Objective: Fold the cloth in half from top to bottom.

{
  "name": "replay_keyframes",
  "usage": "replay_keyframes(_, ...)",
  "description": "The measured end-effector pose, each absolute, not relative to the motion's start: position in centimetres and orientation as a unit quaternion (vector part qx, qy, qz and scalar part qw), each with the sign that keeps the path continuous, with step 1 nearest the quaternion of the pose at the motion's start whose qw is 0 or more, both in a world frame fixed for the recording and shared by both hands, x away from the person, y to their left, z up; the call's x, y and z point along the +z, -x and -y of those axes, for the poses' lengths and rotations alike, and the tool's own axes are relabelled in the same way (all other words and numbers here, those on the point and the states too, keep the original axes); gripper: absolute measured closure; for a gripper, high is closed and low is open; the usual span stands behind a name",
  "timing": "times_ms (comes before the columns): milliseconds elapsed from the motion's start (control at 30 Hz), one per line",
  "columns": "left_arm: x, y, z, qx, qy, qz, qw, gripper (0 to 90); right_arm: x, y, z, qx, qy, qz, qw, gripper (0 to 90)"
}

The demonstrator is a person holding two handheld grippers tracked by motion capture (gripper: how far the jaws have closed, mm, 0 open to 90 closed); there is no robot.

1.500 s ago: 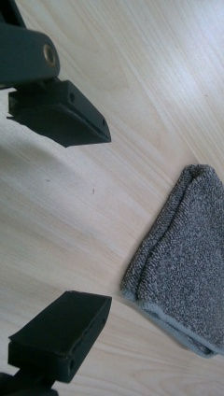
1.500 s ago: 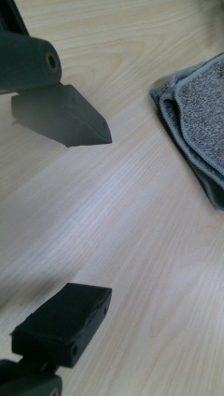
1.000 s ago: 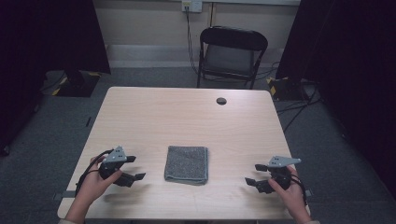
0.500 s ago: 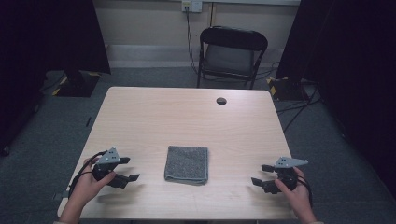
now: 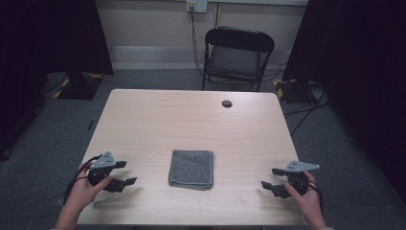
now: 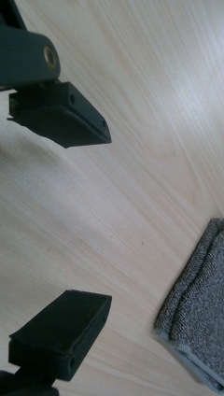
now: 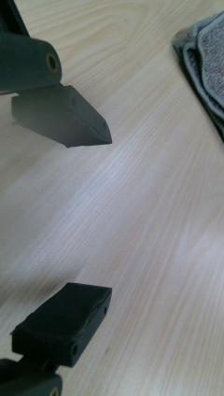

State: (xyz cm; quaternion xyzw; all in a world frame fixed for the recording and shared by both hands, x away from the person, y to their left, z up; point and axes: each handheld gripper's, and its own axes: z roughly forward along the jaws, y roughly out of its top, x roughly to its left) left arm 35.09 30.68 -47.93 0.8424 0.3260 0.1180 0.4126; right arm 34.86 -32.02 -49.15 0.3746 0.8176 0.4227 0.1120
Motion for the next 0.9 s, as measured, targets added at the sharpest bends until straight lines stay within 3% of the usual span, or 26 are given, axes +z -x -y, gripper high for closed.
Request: replay_keyframes(900,-49.4,-35.2,-32.1,0.126,-0.850,-0.340,0.383,18.7,-49.8,-34.9,33.1,0.405,-0.385,-0.821,0.120,21.2)
